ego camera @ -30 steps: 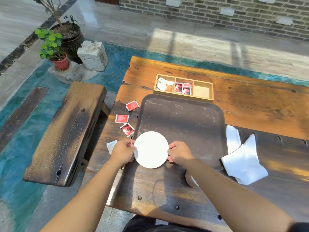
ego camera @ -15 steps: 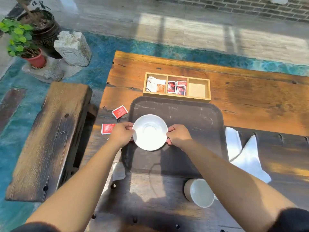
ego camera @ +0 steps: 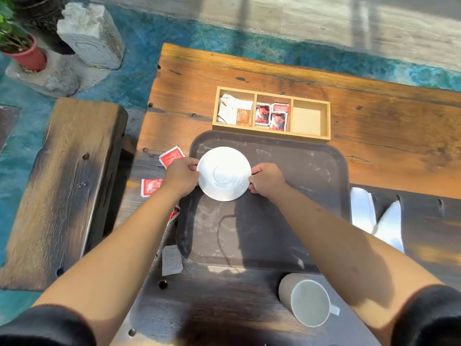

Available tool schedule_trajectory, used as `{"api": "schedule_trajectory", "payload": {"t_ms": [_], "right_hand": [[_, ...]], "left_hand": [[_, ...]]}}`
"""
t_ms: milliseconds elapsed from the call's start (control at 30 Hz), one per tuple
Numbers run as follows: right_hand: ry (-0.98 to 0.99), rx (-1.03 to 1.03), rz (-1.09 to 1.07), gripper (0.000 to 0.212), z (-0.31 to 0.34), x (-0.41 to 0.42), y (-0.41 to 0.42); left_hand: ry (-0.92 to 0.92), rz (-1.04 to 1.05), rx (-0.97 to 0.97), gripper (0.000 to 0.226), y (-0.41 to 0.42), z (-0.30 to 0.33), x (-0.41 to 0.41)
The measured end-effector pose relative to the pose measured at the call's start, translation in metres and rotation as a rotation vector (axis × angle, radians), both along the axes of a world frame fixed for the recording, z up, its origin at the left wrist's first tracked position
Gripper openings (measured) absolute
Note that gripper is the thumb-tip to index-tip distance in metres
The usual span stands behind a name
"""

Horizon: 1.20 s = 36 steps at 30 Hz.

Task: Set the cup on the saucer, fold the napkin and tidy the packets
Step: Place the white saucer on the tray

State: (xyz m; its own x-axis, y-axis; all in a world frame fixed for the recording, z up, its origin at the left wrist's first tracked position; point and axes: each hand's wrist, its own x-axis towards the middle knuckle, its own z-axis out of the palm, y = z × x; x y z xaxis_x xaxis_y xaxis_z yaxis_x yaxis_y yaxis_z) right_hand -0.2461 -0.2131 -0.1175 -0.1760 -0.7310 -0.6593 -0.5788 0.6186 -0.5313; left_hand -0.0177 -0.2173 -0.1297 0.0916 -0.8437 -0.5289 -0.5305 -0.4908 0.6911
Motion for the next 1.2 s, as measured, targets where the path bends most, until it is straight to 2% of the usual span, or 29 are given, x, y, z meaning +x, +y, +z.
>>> {"api": "schedule_trajectory", "payload": {"t_ms": [433,567,700,900,1100,1200], "right_hand": [[-0.084,-0.063,-0.056,0.031,0.011,-0.007,0.013],[-0.144,-0.074,-0.069,0.007,0.020,-0.012,0.029],[-0.089,-0.113,0.044,0.009,0.035,-0.025,0.053],[-0.030,-0.167,0.085,0.007,0.051,-0.053,0.107],[0.110,-0.209,0.151,0.011,0.063,-0.091,0.172],[0.142,-0.198,0.118,0.016,0.068,-0.109,0.205]], "left_hand": [[-0.117,-0.106,-0.113,0.041,0.015,0.006,-0.006],[-0.183,-0.181,-0.178,0.034,0.029,0.016,-0.010],[-0.232,-0.270,-0.177,0.026,0.051,0.027,-0.017],[-0.251,-0.397,-0.197,0.020,0.095,0.038,-0.034],[-0.250,-0.579,-0.216,0.027,0.143,0.046,-0.055],[-0.264,-0.677,-0.214,0.033,0.165,0.048,-0.066]]}}
